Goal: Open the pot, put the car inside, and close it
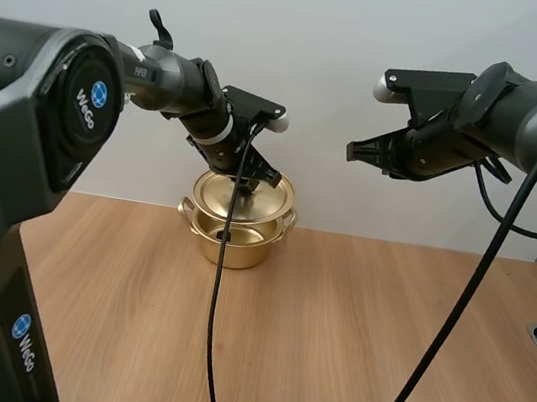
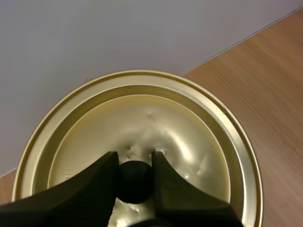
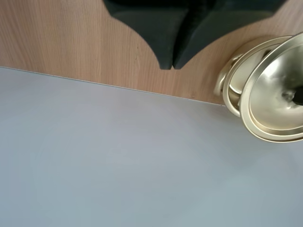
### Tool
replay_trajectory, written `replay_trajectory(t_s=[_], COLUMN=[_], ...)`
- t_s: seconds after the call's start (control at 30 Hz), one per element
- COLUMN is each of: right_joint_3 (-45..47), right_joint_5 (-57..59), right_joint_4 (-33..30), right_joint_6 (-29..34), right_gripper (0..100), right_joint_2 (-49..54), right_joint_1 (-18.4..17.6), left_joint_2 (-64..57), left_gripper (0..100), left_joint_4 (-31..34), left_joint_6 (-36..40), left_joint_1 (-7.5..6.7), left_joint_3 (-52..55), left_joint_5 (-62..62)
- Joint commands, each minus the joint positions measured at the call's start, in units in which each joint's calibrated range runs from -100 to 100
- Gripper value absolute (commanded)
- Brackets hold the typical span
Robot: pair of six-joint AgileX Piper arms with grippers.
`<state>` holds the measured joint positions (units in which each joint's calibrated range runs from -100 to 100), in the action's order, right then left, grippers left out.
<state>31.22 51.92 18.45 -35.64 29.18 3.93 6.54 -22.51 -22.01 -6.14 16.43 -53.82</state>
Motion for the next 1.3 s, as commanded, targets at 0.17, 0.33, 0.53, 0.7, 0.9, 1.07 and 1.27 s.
replay_trajectory(t_s=[0.17, 0.33, 0.53, 0.7, 0.9, 1.07, 1.27], right_joint_3=[0.0, 0.0, 0.0, 0.0, 0.0, 0.0, 0.0], right_joint_5=[0.3, 0.3, 2.9, 2.9, 6.5, 9.8, 7.3], right_joint_4=[0.0, 0.0, 0.0, 0.5, 1.8, 2.6, 2.7], right_joint_6=[0.1, 0.1, 0.1, 0.3, 0.5, 3.4, 4.2], right_gripper=[0, 0, 0, 0, 0, 0, 0], right_joint_2=[0.0, 0.0, 0.0, 0.0, 0.0, 0.7, 6.3], right_joint_1=[0.0, 0.0, 0.0, 0.0, 0.0, 0.0, 0.0], left_joint_2=[5.6, 6.8, 6.8, 6.8, 2.7, -7.8, -20.4], left_gripper=[0, 0, 58, 76, 14, 0, 0], left_joint_4=[0.3, -0.1, 0.5, 0.5, 0.9, 0.5, -2.6], left_joint_6=[-0.5, -1.1, -1.1, -0.5, 3.3, 3.6, 5.6], left_joint_1=[-0.03, -0.03, -0.03, -0.03, 1.08, 2.98, 4.37], left_joint_3=[0.1, -0.1, -0.1, -0.3, -1.5, -1.5, -1.5], left_joint_5=[4.7, 8.9, 9.5, 8.2, 5.1, 5.5, 4.5])
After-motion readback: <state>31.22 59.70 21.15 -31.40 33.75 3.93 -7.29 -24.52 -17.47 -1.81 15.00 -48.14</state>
